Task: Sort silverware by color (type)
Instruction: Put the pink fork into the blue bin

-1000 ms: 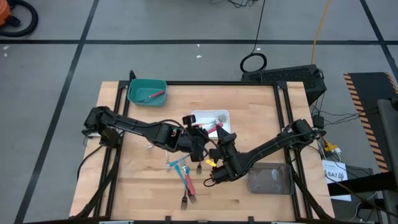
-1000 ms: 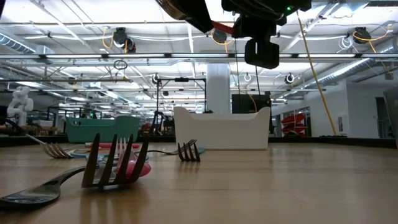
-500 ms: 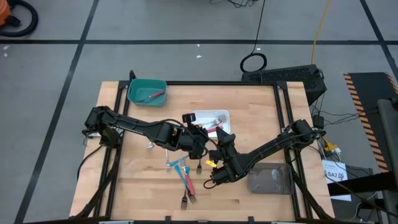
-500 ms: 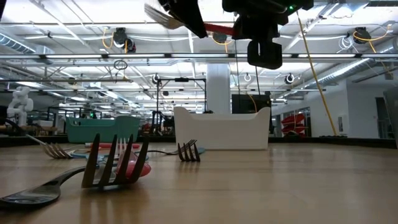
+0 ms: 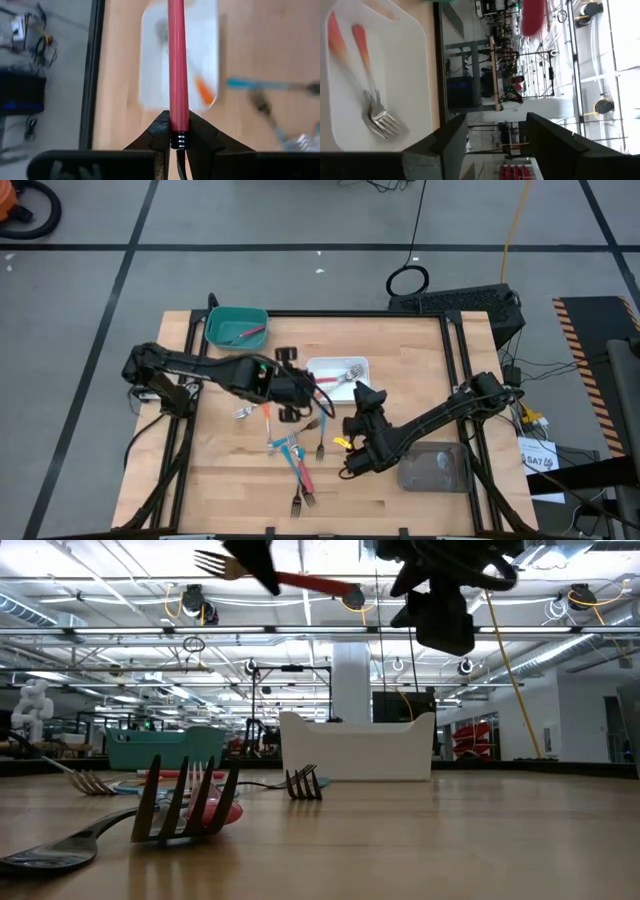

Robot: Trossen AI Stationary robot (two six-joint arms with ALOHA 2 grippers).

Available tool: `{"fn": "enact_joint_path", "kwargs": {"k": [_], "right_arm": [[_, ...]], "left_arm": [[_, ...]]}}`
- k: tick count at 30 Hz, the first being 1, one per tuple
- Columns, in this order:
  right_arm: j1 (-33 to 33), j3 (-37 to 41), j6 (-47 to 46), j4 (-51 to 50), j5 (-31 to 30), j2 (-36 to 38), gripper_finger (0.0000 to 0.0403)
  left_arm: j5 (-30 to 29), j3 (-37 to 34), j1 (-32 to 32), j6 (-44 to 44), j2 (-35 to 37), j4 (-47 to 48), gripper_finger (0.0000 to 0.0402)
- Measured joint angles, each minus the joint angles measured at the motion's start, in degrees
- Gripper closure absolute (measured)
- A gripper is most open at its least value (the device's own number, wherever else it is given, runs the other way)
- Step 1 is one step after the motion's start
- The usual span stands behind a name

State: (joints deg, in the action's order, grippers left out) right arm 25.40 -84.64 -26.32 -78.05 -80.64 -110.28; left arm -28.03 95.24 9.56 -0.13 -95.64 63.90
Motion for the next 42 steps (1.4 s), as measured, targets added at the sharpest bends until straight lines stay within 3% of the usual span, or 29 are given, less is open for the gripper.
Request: {"fn": "enact_joint_path", "kwargs": {"k": [7,11,17,22,28,31,36,42], "right_arm": [[0.0,0.0,-11.3,-11.8,4.7,0.4,0.0202],[0.4,0.0,-11.2,-11.9,6.4,0.9,0.0206],[1.4,0.0,-10.5,-11.9,7.5,2.0,0.0217],[2.1,0.0,-10.5,-11.9,7.4,3.5,0.0222],[2.1,0.0,-10.5,-12.0,7.5,4.2,0.0222],[2.1,0.0,-10.3,-12.0,7.5,4.2,0.0222],[2.1,0.0,-10.0,-12.0,7.4,4.2,0.0222],[2.1,0.0,-9.9,-12.0,7.3,4.2,0.0222]], "left_arm": [[0.8,0.0,-7.2,2.5,4.4,4.9,0.0357],[4.8,-1.3,-13.8,6.0,7.7,4.7,0.0357],[12.9,-16.5,-25.3,14.3,17.5,-6.5,0.0356],[13.2,-27.3,-35.6,19.4,23.5,-13.3,0.0356],[13.7,-32.2,-47.3,22.6,24.0,-14.4,0.0356],[16.8,-34.6,-51.4,26.1,23.9,-14.5,0.0355],[17.0,-38.4,-56.4,28.0,23.9,-14.5,0.0355],[17.3,-42.5,-58.2,32.9,23.9,-18.0,0.0355]]}}
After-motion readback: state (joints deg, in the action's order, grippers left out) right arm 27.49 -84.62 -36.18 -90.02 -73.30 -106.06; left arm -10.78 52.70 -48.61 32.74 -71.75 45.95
